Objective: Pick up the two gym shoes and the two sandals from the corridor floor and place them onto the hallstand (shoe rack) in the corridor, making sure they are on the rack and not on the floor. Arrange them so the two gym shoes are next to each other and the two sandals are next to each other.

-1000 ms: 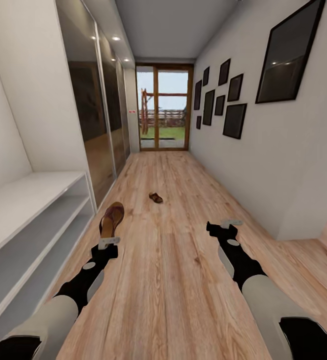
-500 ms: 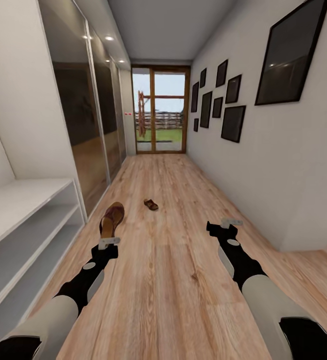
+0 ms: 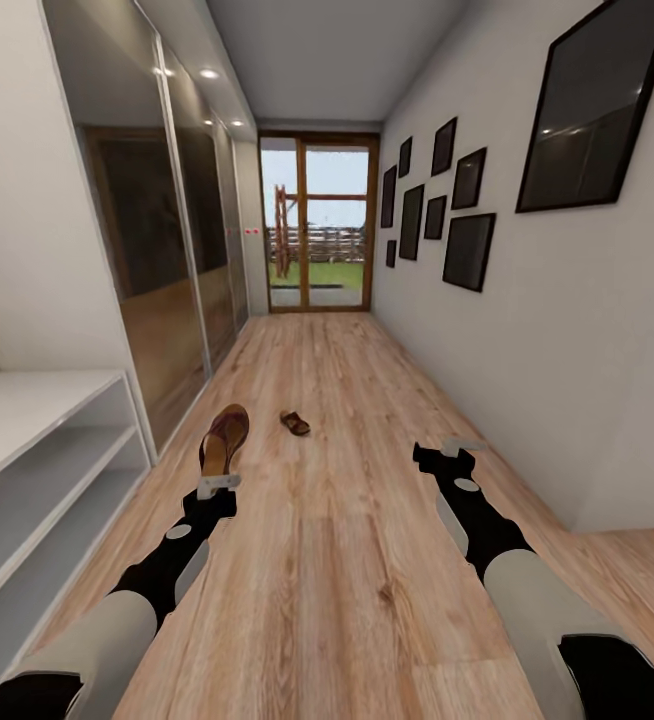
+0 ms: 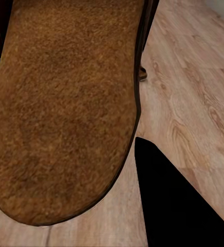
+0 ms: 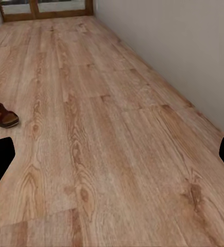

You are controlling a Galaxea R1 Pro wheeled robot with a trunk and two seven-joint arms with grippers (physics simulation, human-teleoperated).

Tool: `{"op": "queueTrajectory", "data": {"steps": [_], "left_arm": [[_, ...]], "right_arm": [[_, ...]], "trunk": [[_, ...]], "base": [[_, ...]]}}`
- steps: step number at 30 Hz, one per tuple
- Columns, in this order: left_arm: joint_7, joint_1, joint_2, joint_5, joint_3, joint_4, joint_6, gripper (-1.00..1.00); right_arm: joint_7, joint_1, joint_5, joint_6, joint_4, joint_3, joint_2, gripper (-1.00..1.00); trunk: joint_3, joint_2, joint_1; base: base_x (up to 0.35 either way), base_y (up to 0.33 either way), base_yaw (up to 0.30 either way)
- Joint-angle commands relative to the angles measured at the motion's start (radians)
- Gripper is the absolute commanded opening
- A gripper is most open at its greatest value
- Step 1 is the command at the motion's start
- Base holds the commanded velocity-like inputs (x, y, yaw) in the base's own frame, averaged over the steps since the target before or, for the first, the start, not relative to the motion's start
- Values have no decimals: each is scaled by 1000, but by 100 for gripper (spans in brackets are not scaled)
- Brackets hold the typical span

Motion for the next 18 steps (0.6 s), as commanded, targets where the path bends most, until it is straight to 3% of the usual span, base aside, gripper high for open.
{"op": "queueTrajectory", "data": {"steps": [1,8,18], "left_arm": [[3,-1,0,4,-3,0,-2,-100],[3,-1,0,4,-3,0,-2,-100],[3,-1,0,4,-3,0,-2,-100]], "right_arm": [[-2,0,-5,0,0,-1,0,100],[-3,0,-5,0,0,-1,0,100],[-3,0,-5,0,0,-1,0,100]], "trunk": [[-1,0,0],[-1,0,0],[4,0,0]], "base": [[349,-97,0],[348,-98,5],[348,-99,134]]}}
